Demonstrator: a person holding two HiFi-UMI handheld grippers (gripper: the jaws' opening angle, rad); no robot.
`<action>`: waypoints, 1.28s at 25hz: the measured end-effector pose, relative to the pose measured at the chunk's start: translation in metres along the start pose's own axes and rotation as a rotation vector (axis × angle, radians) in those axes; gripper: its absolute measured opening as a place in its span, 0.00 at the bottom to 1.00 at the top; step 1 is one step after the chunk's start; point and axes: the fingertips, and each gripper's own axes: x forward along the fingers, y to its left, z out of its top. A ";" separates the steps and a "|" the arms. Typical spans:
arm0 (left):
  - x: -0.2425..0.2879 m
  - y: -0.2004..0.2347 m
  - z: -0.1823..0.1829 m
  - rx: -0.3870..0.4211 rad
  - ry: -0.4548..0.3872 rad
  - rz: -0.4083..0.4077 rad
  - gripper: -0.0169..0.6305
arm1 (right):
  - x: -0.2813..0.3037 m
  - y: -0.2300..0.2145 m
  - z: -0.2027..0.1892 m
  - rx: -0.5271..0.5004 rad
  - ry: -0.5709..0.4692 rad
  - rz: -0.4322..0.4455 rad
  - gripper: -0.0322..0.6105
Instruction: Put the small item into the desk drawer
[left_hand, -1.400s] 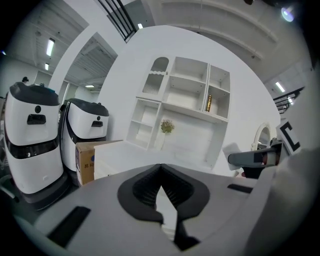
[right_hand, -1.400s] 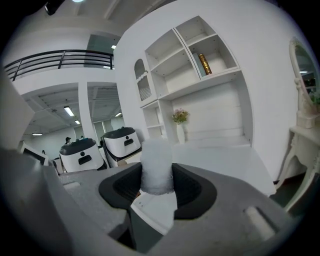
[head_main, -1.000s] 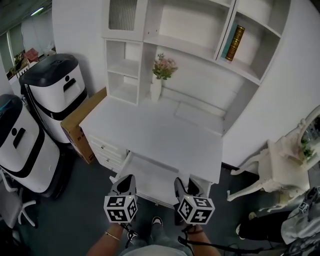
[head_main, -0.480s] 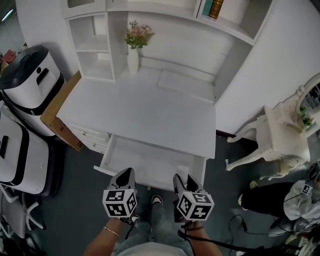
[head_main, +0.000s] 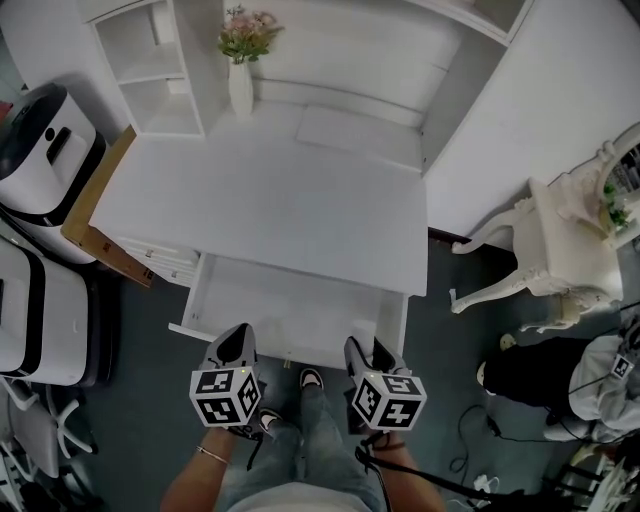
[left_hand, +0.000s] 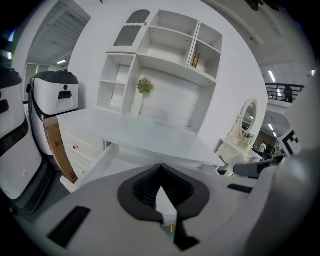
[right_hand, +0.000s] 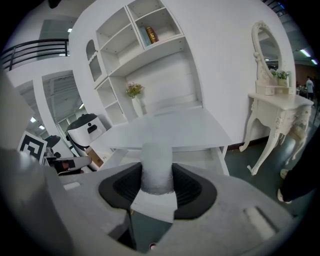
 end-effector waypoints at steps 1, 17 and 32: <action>0.002 0.001 0.001 0.001 0.000 0.004 0.02 | 0.005 -0.003 -0.001 0.002 0.011 0.000 0.33; 0.031 0.013 0.006 -0.020 0.013 0.063 0.02 | 0.097 -0.035 -0.011 -0.001 0.166 0.012 0.33; 0.041 0.034 -0.003 -0.069 0.033 0.154 0.02 | 0.172 -0.067 -0.032 -0.068 0.298 -0.016 0.33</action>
